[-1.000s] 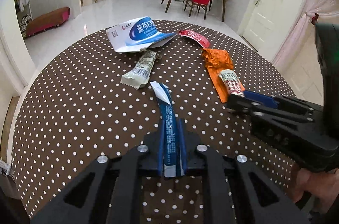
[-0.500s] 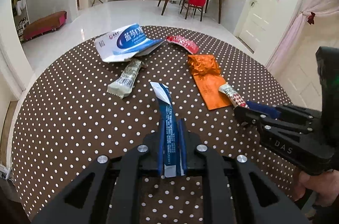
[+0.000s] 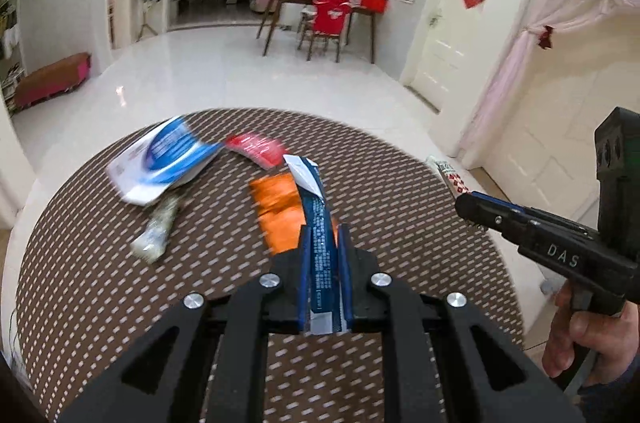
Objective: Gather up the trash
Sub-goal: 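Carry the red-and-white packet and blue tube to the wastebasket with both tools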
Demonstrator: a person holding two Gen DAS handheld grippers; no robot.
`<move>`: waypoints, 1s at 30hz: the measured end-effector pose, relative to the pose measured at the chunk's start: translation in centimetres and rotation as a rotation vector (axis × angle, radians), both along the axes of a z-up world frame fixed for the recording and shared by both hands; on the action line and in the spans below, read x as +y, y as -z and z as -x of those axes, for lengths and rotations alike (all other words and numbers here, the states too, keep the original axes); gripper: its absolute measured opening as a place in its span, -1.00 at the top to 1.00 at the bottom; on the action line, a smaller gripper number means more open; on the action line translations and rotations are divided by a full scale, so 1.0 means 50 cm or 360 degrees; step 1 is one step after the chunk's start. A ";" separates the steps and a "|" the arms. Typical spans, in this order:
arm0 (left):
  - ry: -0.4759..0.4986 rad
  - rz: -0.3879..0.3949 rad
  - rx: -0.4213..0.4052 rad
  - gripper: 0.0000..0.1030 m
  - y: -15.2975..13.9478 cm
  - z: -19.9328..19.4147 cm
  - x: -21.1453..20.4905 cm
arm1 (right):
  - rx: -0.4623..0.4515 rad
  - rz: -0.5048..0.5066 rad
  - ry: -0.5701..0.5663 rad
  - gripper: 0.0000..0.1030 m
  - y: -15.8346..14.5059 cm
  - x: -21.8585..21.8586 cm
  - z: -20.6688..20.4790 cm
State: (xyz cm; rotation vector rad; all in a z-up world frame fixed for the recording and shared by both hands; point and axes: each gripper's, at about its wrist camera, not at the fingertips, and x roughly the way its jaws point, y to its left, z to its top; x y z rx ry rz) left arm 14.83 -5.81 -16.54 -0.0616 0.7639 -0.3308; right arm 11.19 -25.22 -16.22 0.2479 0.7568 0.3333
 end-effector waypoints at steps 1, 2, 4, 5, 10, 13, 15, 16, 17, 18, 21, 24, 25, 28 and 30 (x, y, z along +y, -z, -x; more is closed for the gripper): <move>0.0030 0.0002 -0.0011 0.76 -0.007 -0.003 -0.019 | -0.0013 -0.0013 0.0026 0.61 -0.007 -0.021 0.002; 0.0053 0.0006 -0.0015 0.76 -0.012 -0.007 -0.032 | -0.0026 -0.0021 0.0056 0.61 -0.013 -0.041 0.004; 0.0118 0.0008 -0.0030 0.76 -0.023 -0.017 -0.076 | -0.0046 -0.0032 0.0114 0.61 -0.023 -0.079 0.009; 0.0144 0.0009 -0.0036 0.76 -0.027 -0.021 -0.094 | -0.0053 -0.0043 0.0139 0.61 -0.026 -0.097 0.010; 0.0322 0.0024 -0.0040 0.76 -0.041 -0.042 -0.214 | -0.0084 -0.0086 0.0351 0.61 -0.035 -0.231 0.029; 0.0435 0.0019 -0.0013 0.76 -0.026 -0.047 -0.293 | -0.0059 -0.0102 0.0473 0.61 -0.021 -0.304 0.038; 0.0497 0.0018 0.0015 0.76 -0.013 -0.054 -0.338 | -0.0042 -0.0110 0.0536 0.61 -0.007 -0.347 0.044; 0.0525 0.0018 0.0033 0.76 -0.006 -0.059 -0.361 | -0.0028 -0.0110 0.0567 0.61 0.001 -0.368 0.045; 0.0558 0.0010 0.0054 0.76 0.002 -0.065 -0.391 | -0.0019 -0.0112 0.0586 0.61 0.007 -0.382 0.048; 0.0580 0.0006 0.0070 0.76 0.010 -0.072 -0.408 | -0.0001 -0.0123 0.0612 0.61 0.018 -0.403 0.048; 0.0642 -0.0018 0.0139 0.76 0.037 -0.092 -0.473 | 0.0055 -0.0152 0.0678 0.61 0.051 -0.450 0.045; 0.0679 -0.0051 0.0210 0.76 0.069 -0.113 -0.532 | 0.0112 -0.0198 0.0727 0.61 0.087 -0.488 0.032; 0.0691 -0.0071 0.0243 0.76 0.083 -0.122 -0.553 | 0.0130 -0.0212 0.0737 0.61 0.098 -0.494 0.030; 0.0721 -0.0130 0.0342 0.76 0.121 -0.149 -0.608 | 0.0214 -0.0252 0.0779 0.61 0.144 -0.531 0.013; 0.0743 -0.0169 0.0421 0.76 0.154 -0.170 -0.647 | 0.0273 -0.0295 0.0805 0.61 0.177 -0.553 0.000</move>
